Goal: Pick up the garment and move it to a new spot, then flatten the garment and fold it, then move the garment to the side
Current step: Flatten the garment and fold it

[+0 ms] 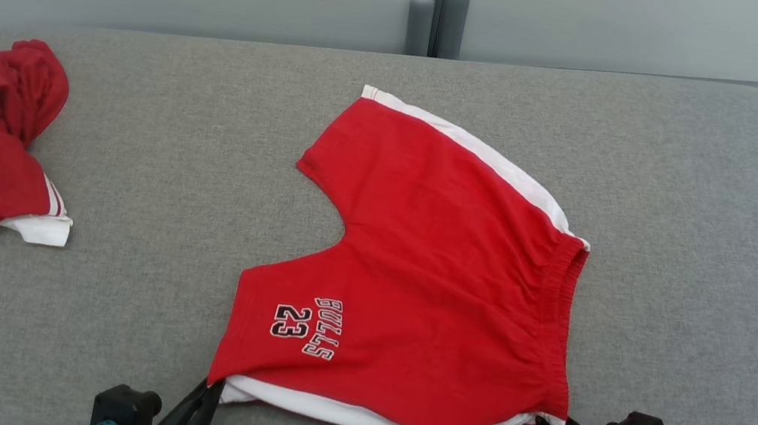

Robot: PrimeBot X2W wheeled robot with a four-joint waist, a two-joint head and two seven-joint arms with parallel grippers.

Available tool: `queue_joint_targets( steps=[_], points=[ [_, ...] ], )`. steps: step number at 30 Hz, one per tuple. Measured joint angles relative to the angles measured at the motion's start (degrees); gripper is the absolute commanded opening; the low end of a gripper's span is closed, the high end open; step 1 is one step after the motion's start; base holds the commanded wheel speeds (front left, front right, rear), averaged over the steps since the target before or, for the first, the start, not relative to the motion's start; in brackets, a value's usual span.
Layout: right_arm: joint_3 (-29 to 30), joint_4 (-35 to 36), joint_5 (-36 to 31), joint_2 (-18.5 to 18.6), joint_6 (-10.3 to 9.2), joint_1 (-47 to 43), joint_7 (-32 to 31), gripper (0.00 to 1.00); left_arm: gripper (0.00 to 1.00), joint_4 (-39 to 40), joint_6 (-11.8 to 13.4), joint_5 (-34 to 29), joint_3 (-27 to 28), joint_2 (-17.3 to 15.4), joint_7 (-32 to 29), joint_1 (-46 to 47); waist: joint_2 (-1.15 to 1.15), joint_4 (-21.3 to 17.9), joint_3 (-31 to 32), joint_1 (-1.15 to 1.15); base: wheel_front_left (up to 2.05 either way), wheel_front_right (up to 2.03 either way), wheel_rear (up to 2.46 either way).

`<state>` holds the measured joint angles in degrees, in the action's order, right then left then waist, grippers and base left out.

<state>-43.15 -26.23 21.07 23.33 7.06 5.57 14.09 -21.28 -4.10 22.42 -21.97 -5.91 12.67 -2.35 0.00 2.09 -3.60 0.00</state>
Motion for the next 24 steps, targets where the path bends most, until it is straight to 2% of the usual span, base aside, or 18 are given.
queue_joint_targets(
  steps=[1, 14, 24],
  points=[
    [0.0, 0.0, 0.3, -0.1, 0.0, 0.2, 0.0, 0.0, 0.0, 0.1, 0.0, 0.0, 0.2, 0.0, 0.0, 0.0, 0.0, 0.0, 0.0, 0.0, 0.0, 0.0, 0.0],
    [1.8, 1.1, 5.3, -0.3, 0.08, 0.3, 0.1, 0.0, 0.0, 5.2, 0.0, 4.1, 4.5, 1.2, 1.1, -0.2, 0.0, -0.6, 1.2, 0.0, 0.0, 0.0, 0.0],
    [5.4, 3.7, 7.8, 0.6, 0.08, -0.4, 0.2, 0.0, 0.0, 10.9, 0.0, 3.7, 3.6, 1.3, 1.3, -2.9, 0.0, 0.2, 3.2, 0.0, 0.0, 0.0, 0.0]
  ],
)
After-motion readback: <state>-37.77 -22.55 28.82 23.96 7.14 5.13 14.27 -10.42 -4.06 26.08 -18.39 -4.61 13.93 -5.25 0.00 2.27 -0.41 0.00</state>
